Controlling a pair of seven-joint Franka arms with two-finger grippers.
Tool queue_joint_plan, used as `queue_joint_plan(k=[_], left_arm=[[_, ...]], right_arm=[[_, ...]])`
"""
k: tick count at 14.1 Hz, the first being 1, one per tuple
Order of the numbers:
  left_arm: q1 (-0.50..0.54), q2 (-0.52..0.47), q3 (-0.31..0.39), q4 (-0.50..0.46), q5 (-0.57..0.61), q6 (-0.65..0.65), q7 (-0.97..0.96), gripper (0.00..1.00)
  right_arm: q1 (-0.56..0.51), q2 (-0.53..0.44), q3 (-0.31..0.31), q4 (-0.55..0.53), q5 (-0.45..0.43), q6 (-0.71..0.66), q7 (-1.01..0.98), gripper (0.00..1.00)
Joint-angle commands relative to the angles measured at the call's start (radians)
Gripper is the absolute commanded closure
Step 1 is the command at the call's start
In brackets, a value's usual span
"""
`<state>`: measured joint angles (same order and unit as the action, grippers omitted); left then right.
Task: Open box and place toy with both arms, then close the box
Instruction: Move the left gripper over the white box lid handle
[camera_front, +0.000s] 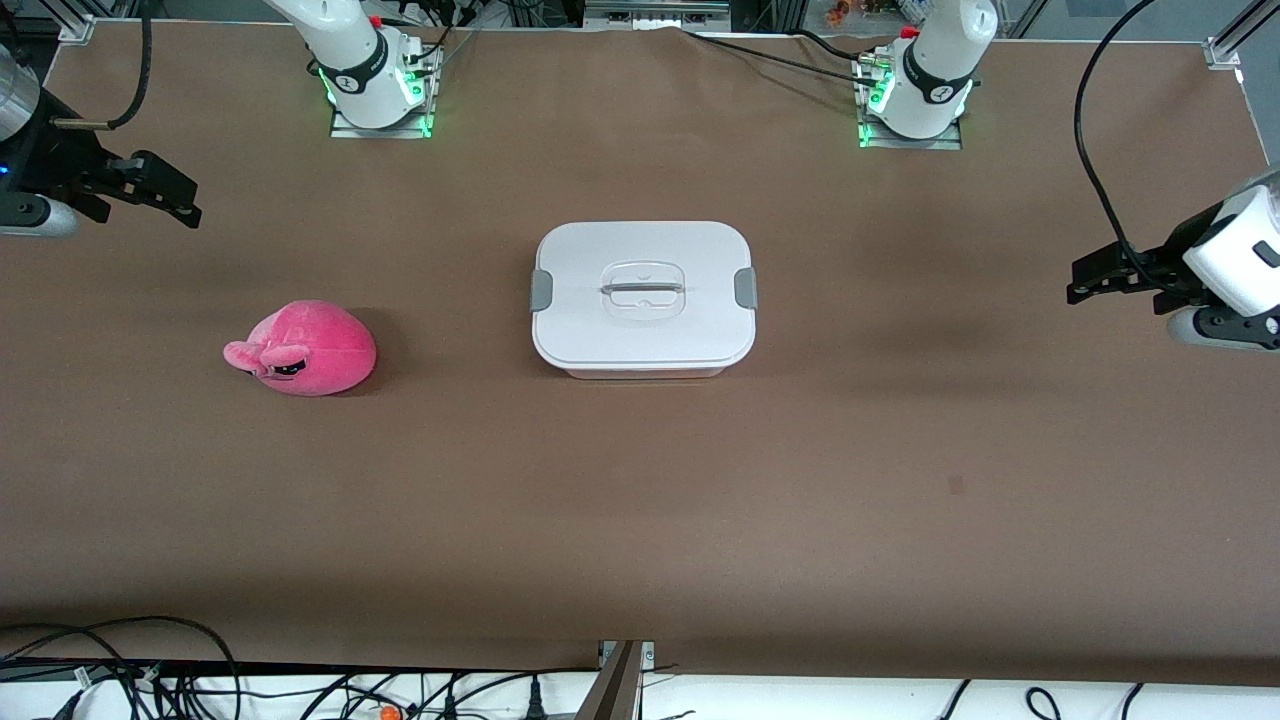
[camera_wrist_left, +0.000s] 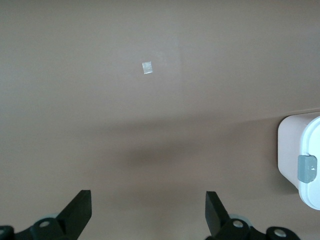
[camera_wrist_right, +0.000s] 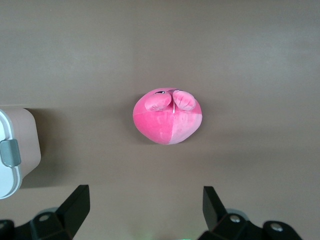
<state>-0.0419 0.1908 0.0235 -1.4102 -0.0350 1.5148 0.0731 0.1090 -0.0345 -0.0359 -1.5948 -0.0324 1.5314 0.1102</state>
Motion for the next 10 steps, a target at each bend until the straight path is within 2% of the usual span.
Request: queue_joint_plan(k=[1, 10], left_arm=[[-0.027, 0.016, -0.020, 0.042, -0.013, -0.008, -0.004, 0.00], [-0.255, 0.056, -0.022, 0.040, -0.068, -0.008, 0.004, 0.00]], right_arm=[[0.001, 0.007, -0.004, 0.019, 0.008, -0.014, -0.003, 0.00], [0.001, 0.005, 0.002, 0.019, 0.008, -0.011, -0.001, 0.00]])
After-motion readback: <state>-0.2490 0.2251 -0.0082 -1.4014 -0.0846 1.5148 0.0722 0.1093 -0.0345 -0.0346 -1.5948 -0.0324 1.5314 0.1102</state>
